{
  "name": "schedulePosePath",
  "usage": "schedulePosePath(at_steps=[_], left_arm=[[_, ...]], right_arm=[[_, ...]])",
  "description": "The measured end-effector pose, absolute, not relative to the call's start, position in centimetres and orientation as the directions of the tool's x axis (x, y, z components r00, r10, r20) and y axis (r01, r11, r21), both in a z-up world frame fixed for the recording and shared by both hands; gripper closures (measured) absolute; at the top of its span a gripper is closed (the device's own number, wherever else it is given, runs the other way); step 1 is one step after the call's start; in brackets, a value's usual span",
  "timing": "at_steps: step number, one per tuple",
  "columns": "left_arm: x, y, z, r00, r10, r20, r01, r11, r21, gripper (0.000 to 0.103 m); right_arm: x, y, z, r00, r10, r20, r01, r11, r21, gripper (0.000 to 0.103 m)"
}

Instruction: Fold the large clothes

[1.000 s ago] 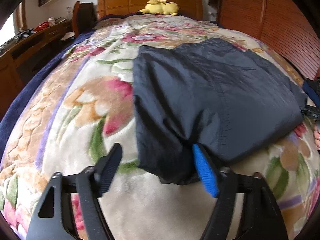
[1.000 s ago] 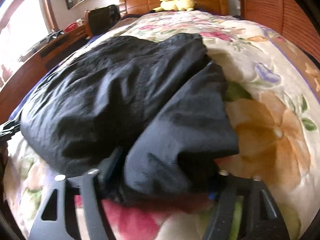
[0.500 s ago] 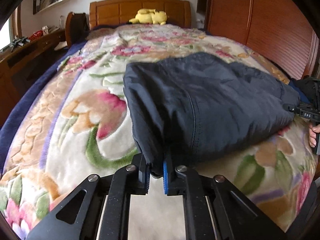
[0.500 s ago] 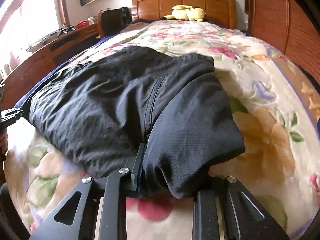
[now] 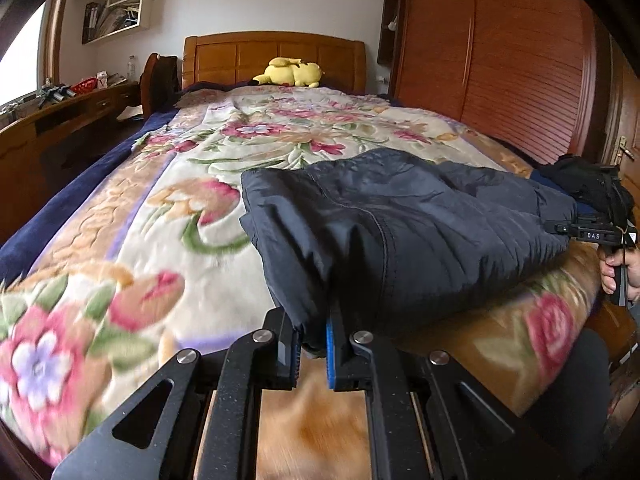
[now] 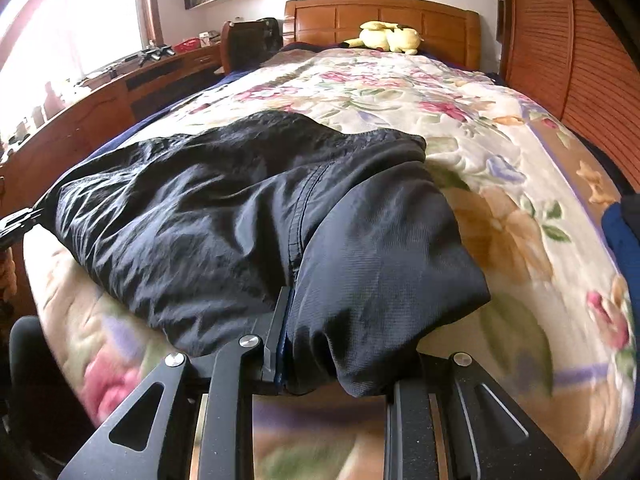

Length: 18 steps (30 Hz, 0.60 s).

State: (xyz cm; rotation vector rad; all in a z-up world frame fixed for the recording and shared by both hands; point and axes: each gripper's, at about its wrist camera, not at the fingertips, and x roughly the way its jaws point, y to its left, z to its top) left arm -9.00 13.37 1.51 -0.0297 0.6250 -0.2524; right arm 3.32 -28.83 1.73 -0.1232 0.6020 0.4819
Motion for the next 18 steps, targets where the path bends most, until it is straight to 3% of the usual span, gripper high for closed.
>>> schedulePosePath(at_steps=[9, 12, 17, 18], left_arm=[[-13.9, 13.4, 1.0, 0.790, -0.243, -0.564, 0.210, 0.970, -0.124, 0.093], [-13.9, 13.5, 0.5, 0.788, -0.234, -0.569, 0.199, 0.972, -0.125, 0.093], [-14.3, 13.5, -0.1, 0.785, -0.229, -0.575, 0.187, 0.973, -0.132, 0.092], [-14.4, 13.5, -0.3, 0.783, -0.227, -0.579, 0.187, 0.974, -0.129, 0.092]], right_arm=[[-0.7, -31.3, 1.6, 0.708, 0.431, -0.560, -0.476, 0.877, 0.073, 0.075], [-0.2, -31.3, 1.6, 0.710, 0.402, -0.578, -0.440, 0.894, 0.082, 0.064], [-1.1, -32.3, 2.0, 0.748, 0.333, -0.574, -0.381, 0.924, 0.040, 0.034], [-1.3, -32.4, 2.3, 0.762, 0.318, -0.564, -0.368, 0.929, 0.027, 0.033]])
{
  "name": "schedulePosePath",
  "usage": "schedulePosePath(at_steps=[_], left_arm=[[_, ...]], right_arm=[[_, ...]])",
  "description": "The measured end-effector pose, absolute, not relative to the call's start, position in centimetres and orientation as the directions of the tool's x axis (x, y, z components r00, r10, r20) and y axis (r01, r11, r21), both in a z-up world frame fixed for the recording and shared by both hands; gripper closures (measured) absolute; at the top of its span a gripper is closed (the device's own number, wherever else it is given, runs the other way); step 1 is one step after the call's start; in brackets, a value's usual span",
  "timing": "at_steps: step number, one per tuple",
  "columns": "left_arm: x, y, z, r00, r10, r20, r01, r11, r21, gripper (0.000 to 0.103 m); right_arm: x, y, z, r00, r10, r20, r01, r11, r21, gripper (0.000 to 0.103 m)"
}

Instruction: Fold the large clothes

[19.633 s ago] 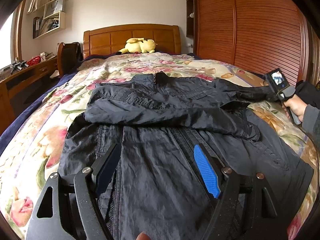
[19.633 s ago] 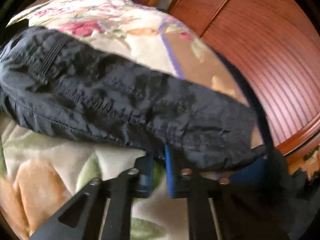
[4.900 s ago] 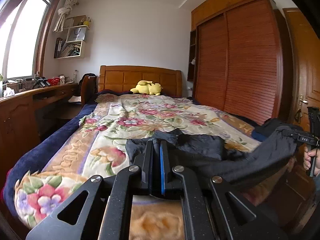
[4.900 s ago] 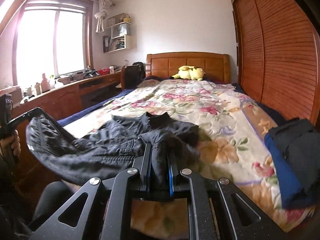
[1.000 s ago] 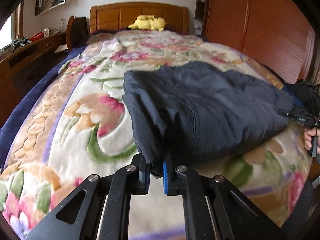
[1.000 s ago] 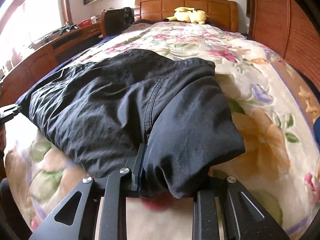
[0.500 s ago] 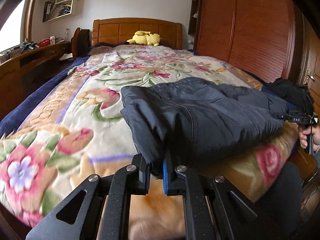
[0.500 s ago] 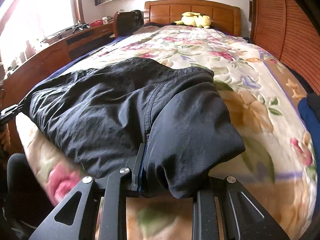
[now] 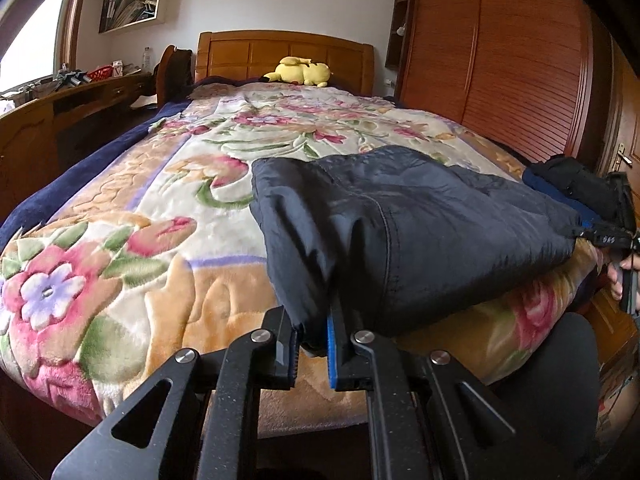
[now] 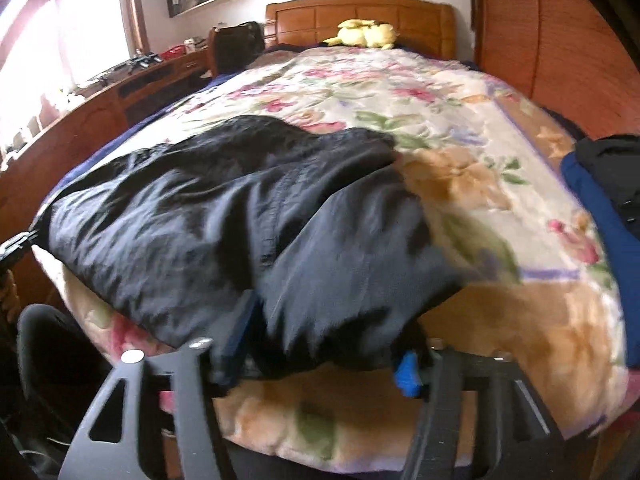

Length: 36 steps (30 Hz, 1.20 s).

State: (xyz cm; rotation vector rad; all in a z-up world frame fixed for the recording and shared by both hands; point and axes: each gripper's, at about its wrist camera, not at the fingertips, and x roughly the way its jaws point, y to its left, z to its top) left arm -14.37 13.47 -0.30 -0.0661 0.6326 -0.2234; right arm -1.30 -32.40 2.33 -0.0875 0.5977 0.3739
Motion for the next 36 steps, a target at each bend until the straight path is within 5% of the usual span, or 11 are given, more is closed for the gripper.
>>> schedulePosePath(at_steps=[5, 10, 21, 29, 36], left_arm=[[-14.6, 13.2, -0.9, 0.782, -0.216, -0.585, 0.176, 0.976, -0.126, 0.092], [-14.6, 13.0, -1.1, 0.781, -0.208, -0.589, 0.168, 0.978, -0.122, 0.092], [-14.9, 13.2, -1.8, 0.771, -0.224, -0.596, 0.169, 0.975, -0.147, 0.091], [-14.7, 13.3, -2.1, 0.772, -0.222, -0.595, 0.159, 0.975, -0.158, 0.090], [-14.5, 13.5, -2.3, 0.768, -0.225, -0.600, 0.152, 0.974, -0.170, 0.086]], right_arm=[[-2.1, -33.4, 4.9, 0.854, 0.228, -0.468, -0.275, 0.961, -0.033, 0.031], [-1.0, -31.3, 7.1, 0.854, 0.320, -0.410, -0.355, 0.935, -0.011, 0.031], [7.8, -25.6, 0.5, 0.744, 0.335, -0.578, -0.452, 0.889, -0.067, 0.031], [7.3, -24.8, 1.5, 0.744, 0.304, -0.595, -0.424, 0.903, -0.070, 0.031], [2.7, -22.6, 4.0, 0.775, 0.383, -0.502, -0.472, 0.880, -0.056, 0.031]])
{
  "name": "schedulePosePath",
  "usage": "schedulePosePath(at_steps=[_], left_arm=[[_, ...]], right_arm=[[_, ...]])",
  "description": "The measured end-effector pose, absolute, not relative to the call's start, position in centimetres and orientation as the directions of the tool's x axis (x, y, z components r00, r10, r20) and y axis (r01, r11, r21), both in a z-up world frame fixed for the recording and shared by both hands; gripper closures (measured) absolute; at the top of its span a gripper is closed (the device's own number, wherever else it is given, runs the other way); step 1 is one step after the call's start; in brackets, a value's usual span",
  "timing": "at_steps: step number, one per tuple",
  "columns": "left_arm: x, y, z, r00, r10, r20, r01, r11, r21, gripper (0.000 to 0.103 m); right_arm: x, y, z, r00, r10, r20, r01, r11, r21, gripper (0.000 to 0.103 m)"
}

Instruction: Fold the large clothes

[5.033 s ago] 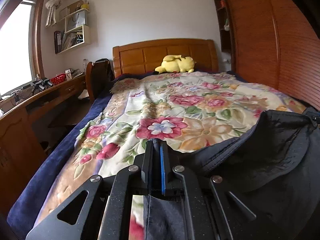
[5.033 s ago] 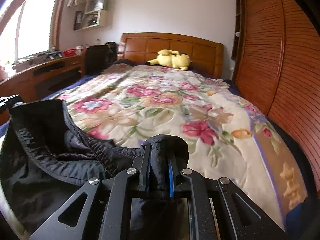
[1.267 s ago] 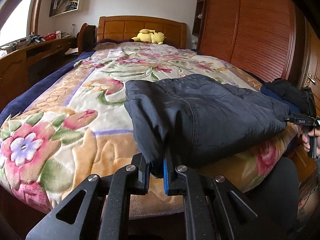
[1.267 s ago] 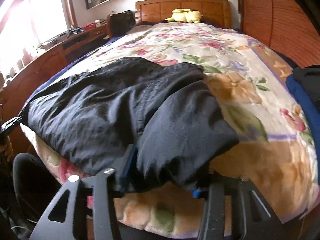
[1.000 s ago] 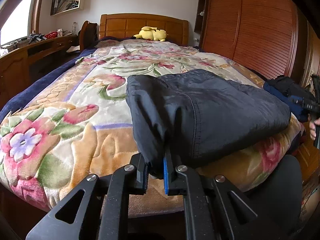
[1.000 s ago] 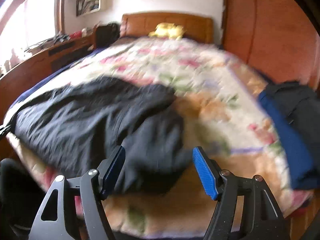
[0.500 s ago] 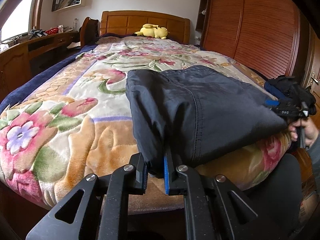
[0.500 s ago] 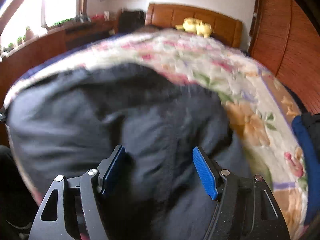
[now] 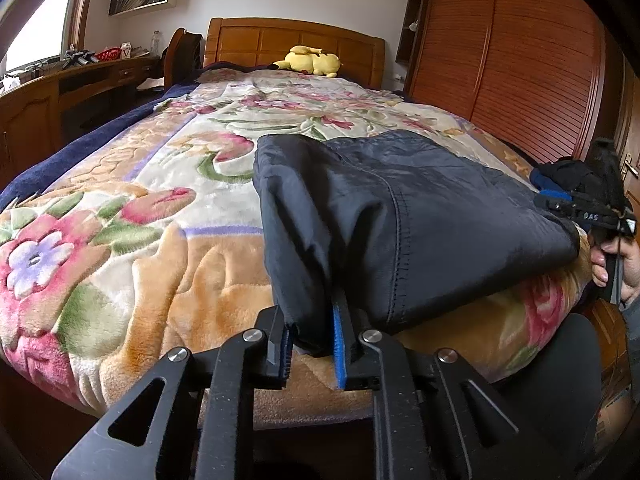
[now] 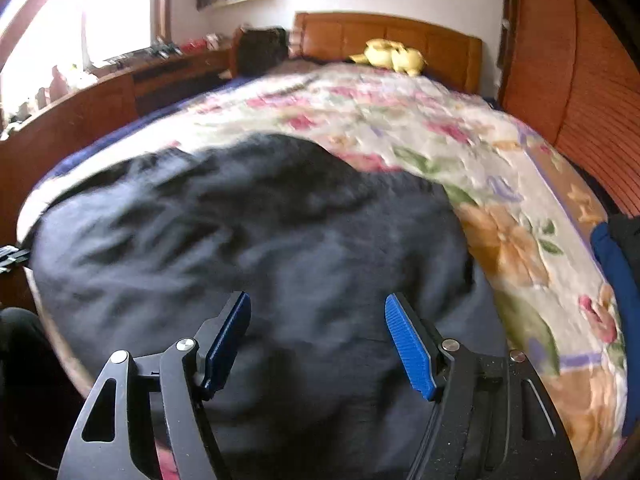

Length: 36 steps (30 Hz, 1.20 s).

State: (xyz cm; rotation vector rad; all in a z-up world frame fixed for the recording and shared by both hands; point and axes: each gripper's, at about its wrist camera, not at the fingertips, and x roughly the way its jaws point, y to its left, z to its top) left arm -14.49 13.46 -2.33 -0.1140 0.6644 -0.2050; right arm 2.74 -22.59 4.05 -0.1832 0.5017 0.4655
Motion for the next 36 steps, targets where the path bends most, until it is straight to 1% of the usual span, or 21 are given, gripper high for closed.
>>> schedulePosePath(at_steps=[5, 9, 12, 13, 15, 17, 19, 20, 21, 22, 23, 24, 26, 28, 31, 32, 33, 35, 36], left_arm=[[-14.4, 13.2, -2.3, 0.768, -0.213, -0.604, 0.146, 0.976, -0.159, 0.086], [-14.3, 12.9, -2.2, 0.765, -0.201, -0.612, 0.141, 0.979, -0.146, 0.086], [-14.3, 12.9, -2.0, 0.768, -0.198, -0.608, 0.135, 0.980, -0.148, 0.086], [-14.2, 12.9, -1.9, 0.771, -0.197, -0.606, 0.132, 0.980, -0.151, 0.086], [-14.2, 12.8, -1.9, 0.777, -0.194, -0.599, 0.130, 0.980, -0.149, 0.086], [-14.2, 12.6, -2.1, 0.780, -0.194, -0.595, 0.134, 0.981, -0.143, 0.086], [-14.1, 12.6, -2.2, 0.782, -0.197, -0.591, 0.136, 0.980, -0.146, 0.086], [-14.0, 12.7, -2.3, 0.781, -0.203, -0.590, 0.139, 0.978, -0.152, 0.086], [-14.0, 12.8, -2.3, 0.781, -0.208, -0.589, 0.141, 0.977, -0.157, 0.086], [-14.0, 12.9, -2.3, 0.780, -0.212, -0.589, 0.143, 0.976, -0.162, 0.086], [-13.9, 13.0, -2.3, 0.780, -0.217, -0.588, 0.147, 0.975, -0.165, 0.086], [-13.8, 13.0, -2.3, 0.779, -0.218, -0.588, 0.148, 0.975, -0.166, 0.086], [-13.8, 13.1, -2.4, 0.777, -0.224, -0.588, 0.151, 0.974, -0.171, 0.086], [-13.7, 13.0, -2.4, 0.777, -0.226, -0.587, 0.153, 0.973, -0.171, 0.086], [-13.8, 12.9, -2.3, 0.786, -0.225, -0.576, 0.163, 0.974, -0.158, 0.086], [-13.8, 13.0, -2.3, 0.789, -0.228, -0.571, 0.166, 0.973, -0.159, 0.090], [-13.8, 13.0, -2.2, 0.788, -0.235, -0.569, 0.171, 0.972, -0.163, 0.091], [-14.0, 13.1, -1.6, 0.800, -0.242, -0.550, 0.179, 0.970, -0.166, 0.092], [-14.1, 13.2, -1.4, 0.804, -0.246, -0.541, 0.182, 0.969, -0.169, 0.093]], right_arm=[[3.0, -18.0, 7.0, 0.769, 0.449, -0.455, -0.533, 0.844, -0.069, 0.031], [7.1, -14.1, 9.7, 0.736, 0.473, -0.485, -0.577, 0.813, -0.083, 0.031], [12.0, -11.9, 10.7, 0.700, 0.450, -0.555, -0.584, 0.807, -0.084, 0.031], [14.0, -11.5, 10.5, 0.669, 0.446, -0.595, -0.591, 0.804, -0.061, 0.031], [17.2, -10.6, 9.6, 0.616, 0.428, -0.662, -0.590, 0.807, -0.028, 0.031], [20.1, -9.6, 8.1, 0.586, 0.376, -0.718, -0.574, 0.818, -0.040, 0.031], [22.1, -8.5, 7.2, 0.556, 0.364, -0.748, -0.582, 0.813, -0.037, 0.031], [22.9, -8.0, 7.0, 0.552, 0.359, -0.753, -0.577, 0.816, -0.034, 0.034], [23.5, -7.7, 7.0, 0.561, 0.342, -0.754, -0.567, 0.822, -0.049, 0.040], [24.3, -7.3, 6.8, 0.570, 0.314, -0.759, -0.557, 0.827, -0.076, 0.057], [25.0, -6.9, 6.5, 0.561, 0.296, -0.773, -0.555, 0.828, -0.086, 0.068], [25.7, -6.4, 6.0, 0.541, 0.293, -0.789, -0.559, 0.826, -0.076, 0.071], [25.5, -5.9, 5.6, 0.536, 0.284, -0.795, -0.561, 0.823, -0.084, 0.081], [25.8, -4.9, 5.4, 0.558, 0.253, -0.790, -0.555, 0.821, -0.130, 0.084], [24.5, -4.8, 6.5, 0.602, 0.243, -0.761, -0.536, 0.829, -0.159, 0.084], [23.4, -5.4, 7.2, 0.621, 0.255, -0.741, -0.530, 0.833, -0.158, 0.080], [22.2, -6.3, 7.7, 0.633, 0.277, -0.723, -0.534, 0.832, -0.148, 0.076], [18.7, -8.8, 8.6, 0.655, 0.333, -0.678, -0.550, 0.826, -0.125, 0.061], [16.9, -10.2, 8.6, 0.669, 0.349, -0.656, -0.552, 0.824, -0.125, 0.059]])
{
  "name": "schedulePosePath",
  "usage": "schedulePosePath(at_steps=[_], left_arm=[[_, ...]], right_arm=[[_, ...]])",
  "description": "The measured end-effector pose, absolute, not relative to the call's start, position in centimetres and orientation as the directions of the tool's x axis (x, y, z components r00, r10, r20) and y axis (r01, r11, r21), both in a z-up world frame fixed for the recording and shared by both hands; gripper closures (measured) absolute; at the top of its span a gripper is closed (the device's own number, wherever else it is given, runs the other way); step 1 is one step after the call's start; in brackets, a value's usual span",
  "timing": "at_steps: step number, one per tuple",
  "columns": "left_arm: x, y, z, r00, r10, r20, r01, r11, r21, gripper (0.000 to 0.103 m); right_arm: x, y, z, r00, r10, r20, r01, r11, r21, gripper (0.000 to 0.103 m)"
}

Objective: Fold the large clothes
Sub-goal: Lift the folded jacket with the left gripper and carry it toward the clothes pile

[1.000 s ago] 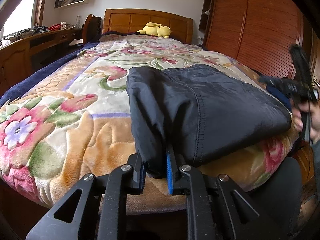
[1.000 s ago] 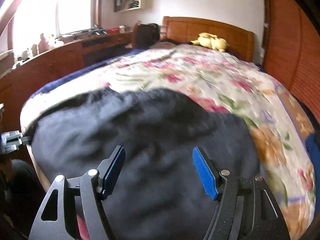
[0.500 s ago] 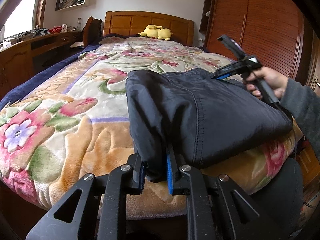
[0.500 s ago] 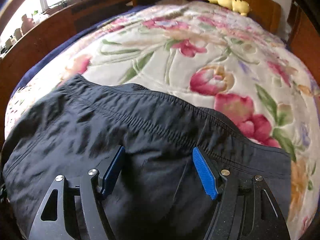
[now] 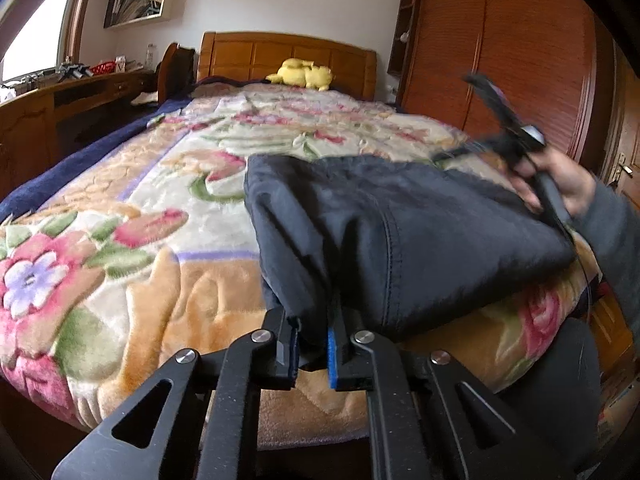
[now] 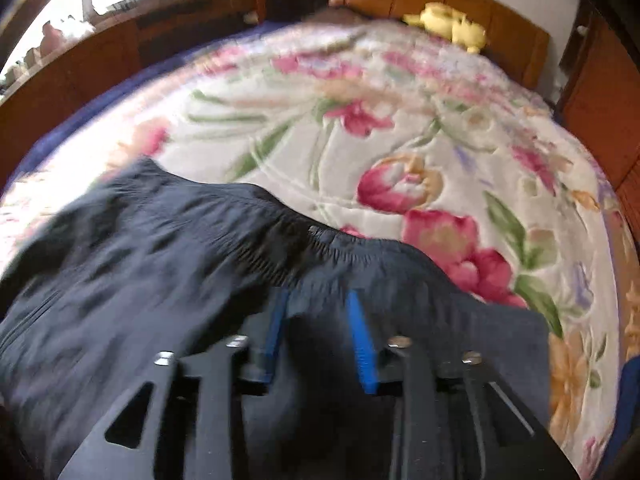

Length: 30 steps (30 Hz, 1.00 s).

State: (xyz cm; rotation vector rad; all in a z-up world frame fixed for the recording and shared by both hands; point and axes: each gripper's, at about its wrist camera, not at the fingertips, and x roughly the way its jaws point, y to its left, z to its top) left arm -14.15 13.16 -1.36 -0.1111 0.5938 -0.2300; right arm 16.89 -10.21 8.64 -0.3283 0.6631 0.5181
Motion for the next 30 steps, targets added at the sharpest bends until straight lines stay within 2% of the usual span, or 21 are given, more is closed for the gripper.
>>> schedulePosePath(at_steps=[2, 7, 17, 21, 25, 30], left_arm=[[-14.3, 13.3, -0.4, 0.822, -0.248, -0.512, 0.184, 0.967, -0.173, 0.094], [-13.5, 12.3, 2.3, 0.849, -0.258, -0.460, 0.201, 0.965, -0.170, 0.094], [-10.2, 5.8, 9.8, 0.871, -0.320, -0.373, 0.310, 0.947, -0.089, 0.095], [-8.6, 1.1, 12.7, 0.856, -0.371, -0.361, 0.381, 0.923, -0.046, 0.095], [-7.1, -3.8, 14.3, 0.827, -0.423, -0.369, 0.454, 0.891, -0.004, 0.095], [-6.1, -10.1, 15.4, 0.780, -0.487, -0.392, 0.542, 0.840, 0.035, 0.096]], right_arm=[[13.2, -13.5, 8.3, 0.696, 0.362, -0.620, -0.548, 0.826, -0.132, 0.058], [6.2, -20.4, 5.4, 0.709, 0.368, -0.601, -0.520, 0.849, -0.095, 0.058], [2.3, -23.5, 0.9, 0.726, 0.335, -0.601, -0.484, 0.870, -0.099, 0.058], [1.9, -23.5, 0.2, 0.743, 0.341, -0.576, -0.475, 0.875, -0.093, 0.058], [1.0, -25.7, 0.7, 0.736, 0.394, -0.551, -0.475, 0.880, -0.006, 0.058], [-1.2, -30.2, 2.0, 0.778, 0.380, -0.501, -0.421, 0.907, 0.034, 0.058]])
